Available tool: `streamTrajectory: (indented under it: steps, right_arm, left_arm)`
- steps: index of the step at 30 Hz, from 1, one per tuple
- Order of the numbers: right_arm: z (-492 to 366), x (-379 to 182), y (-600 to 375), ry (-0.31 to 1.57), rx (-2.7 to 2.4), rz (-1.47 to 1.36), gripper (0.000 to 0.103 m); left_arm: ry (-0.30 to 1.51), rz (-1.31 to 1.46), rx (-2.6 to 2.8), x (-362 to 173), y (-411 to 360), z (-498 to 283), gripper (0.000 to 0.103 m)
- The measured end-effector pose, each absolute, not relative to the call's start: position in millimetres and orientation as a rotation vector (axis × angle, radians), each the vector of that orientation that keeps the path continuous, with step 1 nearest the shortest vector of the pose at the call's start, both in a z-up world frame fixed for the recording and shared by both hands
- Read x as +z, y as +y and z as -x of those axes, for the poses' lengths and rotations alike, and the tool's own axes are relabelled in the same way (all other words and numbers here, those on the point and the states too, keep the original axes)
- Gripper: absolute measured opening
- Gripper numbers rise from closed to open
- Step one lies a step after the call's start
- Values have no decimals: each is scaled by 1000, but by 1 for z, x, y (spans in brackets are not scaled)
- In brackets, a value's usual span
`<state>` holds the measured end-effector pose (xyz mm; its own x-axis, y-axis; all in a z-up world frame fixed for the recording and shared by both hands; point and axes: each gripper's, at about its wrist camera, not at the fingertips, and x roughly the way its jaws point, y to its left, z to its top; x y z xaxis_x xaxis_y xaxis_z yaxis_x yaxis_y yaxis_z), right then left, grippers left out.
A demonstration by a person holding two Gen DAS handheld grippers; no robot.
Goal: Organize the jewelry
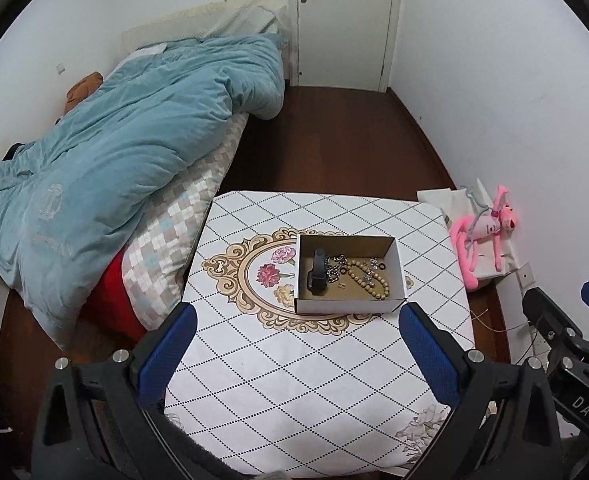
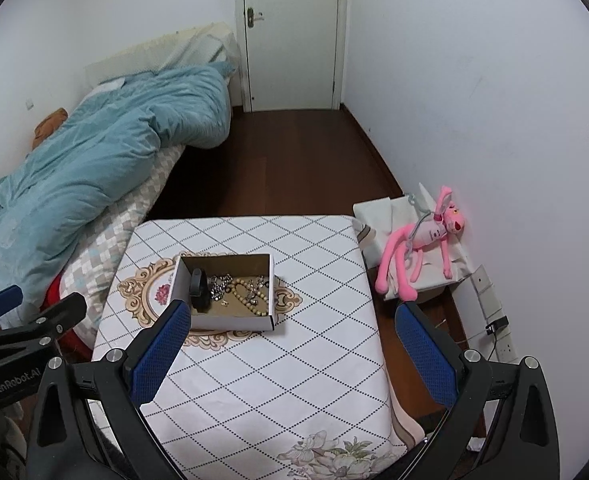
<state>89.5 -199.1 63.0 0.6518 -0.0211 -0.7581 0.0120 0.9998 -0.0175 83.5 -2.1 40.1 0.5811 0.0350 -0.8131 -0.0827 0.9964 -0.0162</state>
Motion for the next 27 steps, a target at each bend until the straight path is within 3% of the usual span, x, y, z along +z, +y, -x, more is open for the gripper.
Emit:
streamTrajectory:
  steps: [27]
  right_arm:
    - [-134,18,-182,989,4,72,103]
  left_arm:
    - [1045,35,123,1,11,-113,103]
